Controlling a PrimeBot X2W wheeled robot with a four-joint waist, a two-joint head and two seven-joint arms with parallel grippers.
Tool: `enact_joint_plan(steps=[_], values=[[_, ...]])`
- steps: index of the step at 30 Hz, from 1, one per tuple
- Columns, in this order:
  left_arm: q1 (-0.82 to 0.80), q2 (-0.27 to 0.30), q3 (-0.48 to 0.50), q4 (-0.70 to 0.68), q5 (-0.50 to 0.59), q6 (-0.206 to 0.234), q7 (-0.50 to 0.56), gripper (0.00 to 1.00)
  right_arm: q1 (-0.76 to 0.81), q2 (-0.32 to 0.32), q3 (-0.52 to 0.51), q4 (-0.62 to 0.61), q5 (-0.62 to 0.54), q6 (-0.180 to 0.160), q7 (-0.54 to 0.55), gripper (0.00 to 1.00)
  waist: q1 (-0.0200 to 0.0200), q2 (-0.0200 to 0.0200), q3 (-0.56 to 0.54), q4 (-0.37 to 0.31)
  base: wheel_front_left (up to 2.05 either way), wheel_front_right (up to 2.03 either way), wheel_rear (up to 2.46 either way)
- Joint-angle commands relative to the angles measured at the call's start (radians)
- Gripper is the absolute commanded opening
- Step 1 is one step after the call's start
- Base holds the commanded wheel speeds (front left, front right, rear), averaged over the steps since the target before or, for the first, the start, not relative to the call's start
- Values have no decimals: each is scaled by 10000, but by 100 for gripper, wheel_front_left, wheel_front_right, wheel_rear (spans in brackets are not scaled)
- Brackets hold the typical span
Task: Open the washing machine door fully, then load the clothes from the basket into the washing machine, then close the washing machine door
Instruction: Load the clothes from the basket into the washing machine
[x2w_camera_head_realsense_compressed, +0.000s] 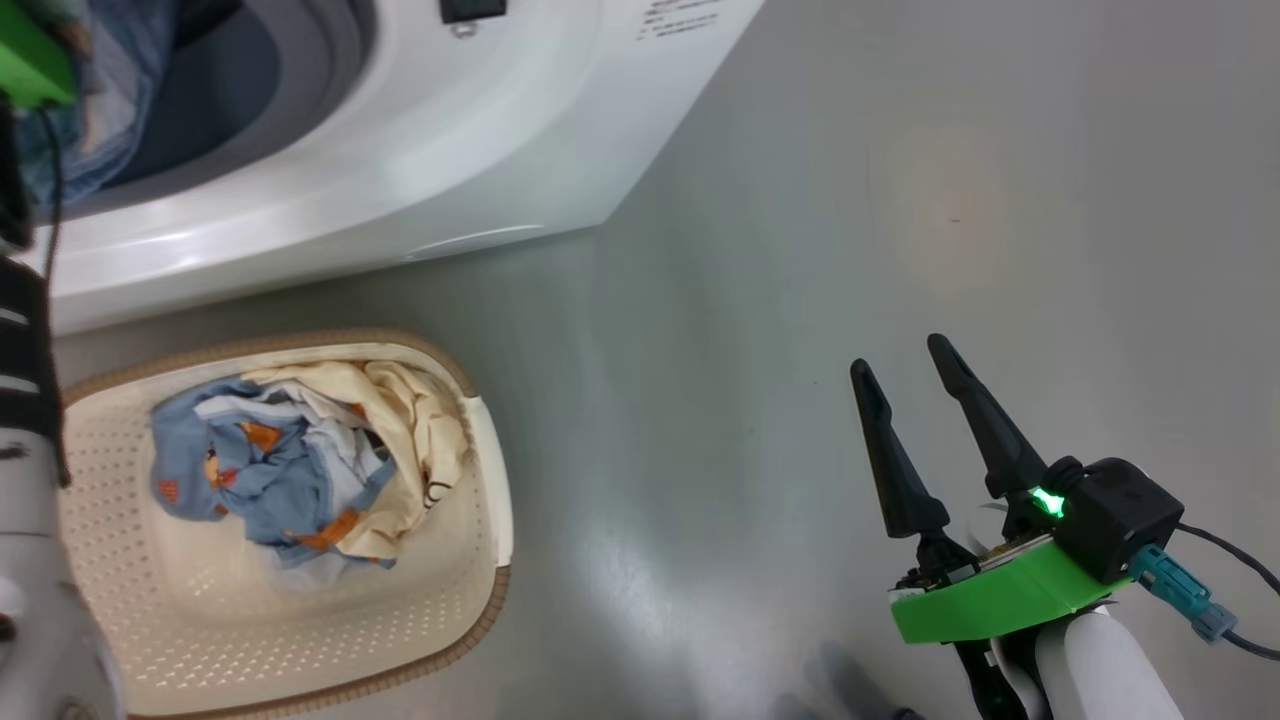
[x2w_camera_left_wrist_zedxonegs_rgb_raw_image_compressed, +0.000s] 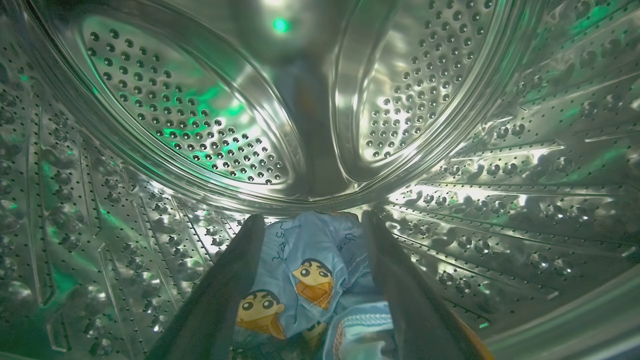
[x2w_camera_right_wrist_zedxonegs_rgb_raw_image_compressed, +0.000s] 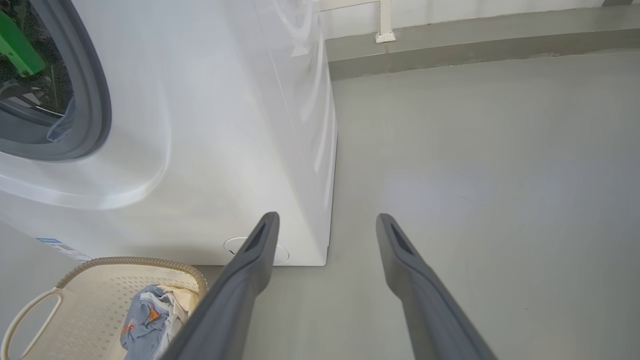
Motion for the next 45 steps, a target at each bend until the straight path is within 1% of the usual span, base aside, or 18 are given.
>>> enact_joint_plan(steps=[1, 6, 13, 22, 28, 37, 45], values=[[301, 324, 18, -404, -103, 31, -51, 100, 193, -51, 170, -181, -107, 16, -48, 100, 0, 0, -134, 152, 0, 0, 0], [758, -34, -132, -873, -192, -15, -51, 100, 214, -51, 21, -202, -173, 16, -48, 100, 0, 0, -278, 481, 0, 0, 0], [1575, -487, -345, -1691, -381, -208, -51, 100, 224, -51, -187, -240, -302, 16, -48, 100, 0, 0, -504, 899, 0, 0, 0], [2906, -873, -585, -3095, -677, -382, -51, 100, 327, -164, -548, -317, -427, 16, -48, 100, 0, 0, -774, 1539, 0, 0, 0], [4040, -1028, -683, -4107, -927, -441, -51, 100, 385, -228, -765, -358, -473, 16, -48, 100, 0, 0, -1004, 1906, 0, 0, 0], [6371, -1190, -930, -5654, -1393, -546, 52, 100, 532, -295, -960, -358, -509, 16, -48, 100, 0, 0, -1235, 2342, 0, 0, 0], [7523, -1260, -966, -6472, -1730, -508, 41, 100, 524, -401, -919, -316, -501, 16, -48, 100, 0, 0, -1458, 2551, 0, 0, 0]])
